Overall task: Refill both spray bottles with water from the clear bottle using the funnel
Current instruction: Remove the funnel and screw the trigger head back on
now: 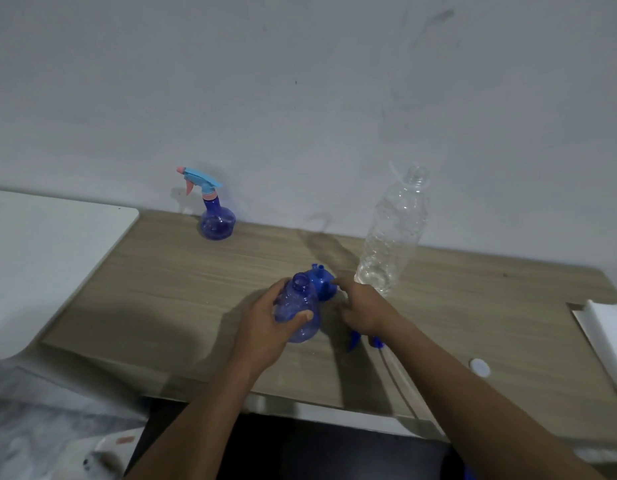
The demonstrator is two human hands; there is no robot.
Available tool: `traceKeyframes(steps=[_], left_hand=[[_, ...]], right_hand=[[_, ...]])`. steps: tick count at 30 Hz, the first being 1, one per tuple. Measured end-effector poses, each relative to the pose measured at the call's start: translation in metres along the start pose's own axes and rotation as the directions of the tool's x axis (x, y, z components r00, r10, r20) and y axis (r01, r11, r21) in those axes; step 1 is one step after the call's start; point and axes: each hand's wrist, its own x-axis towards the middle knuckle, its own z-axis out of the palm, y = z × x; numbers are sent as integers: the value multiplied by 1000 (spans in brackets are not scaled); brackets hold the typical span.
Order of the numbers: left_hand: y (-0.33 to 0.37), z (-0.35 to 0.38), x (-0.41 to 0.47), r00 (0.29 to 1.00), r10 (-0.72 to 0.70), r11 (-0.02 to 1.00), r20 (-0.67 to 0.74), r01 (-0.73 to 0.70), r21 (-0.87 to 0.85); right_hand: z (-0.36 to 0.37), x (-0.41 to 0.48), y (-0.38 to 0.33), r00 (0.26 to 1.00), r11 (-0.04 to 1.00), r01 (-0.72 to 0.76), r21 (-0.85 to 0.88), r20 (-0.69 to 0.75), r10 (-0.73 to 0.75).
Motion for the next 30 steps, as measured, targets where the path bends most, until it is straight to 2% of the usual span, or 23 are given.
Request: traceKeyframes(steps=[7,13,17,22,27,30], left_hand=[[11,0,-5,1000,-11,1000,-1,11,-16],[14,3,-10,1000,-5,999,0,5,-35],[14,4,-12,1000,-6,999,-3,6,-39],[16,4,-12,1000,4,1000,-16,-4,-14],[15,6,-12,999,6,1000,-44,-7,-6],[16,5,-12,999,-4,1000,-41,3,-8]], right_hand=[[-6,-37,38,988,976,-94,-197,98,115],[-1,-49,51,992,978,-120,-168,5,122],[-13,-59,42,992,992,-110,-59,-76,105],[-55,-71,3,964,985,3,170,-263,43],[-103,-86,-66,856,883,268,385,-516,-35],[-116,-86,-97,806,831,389,397,-583,-99]])
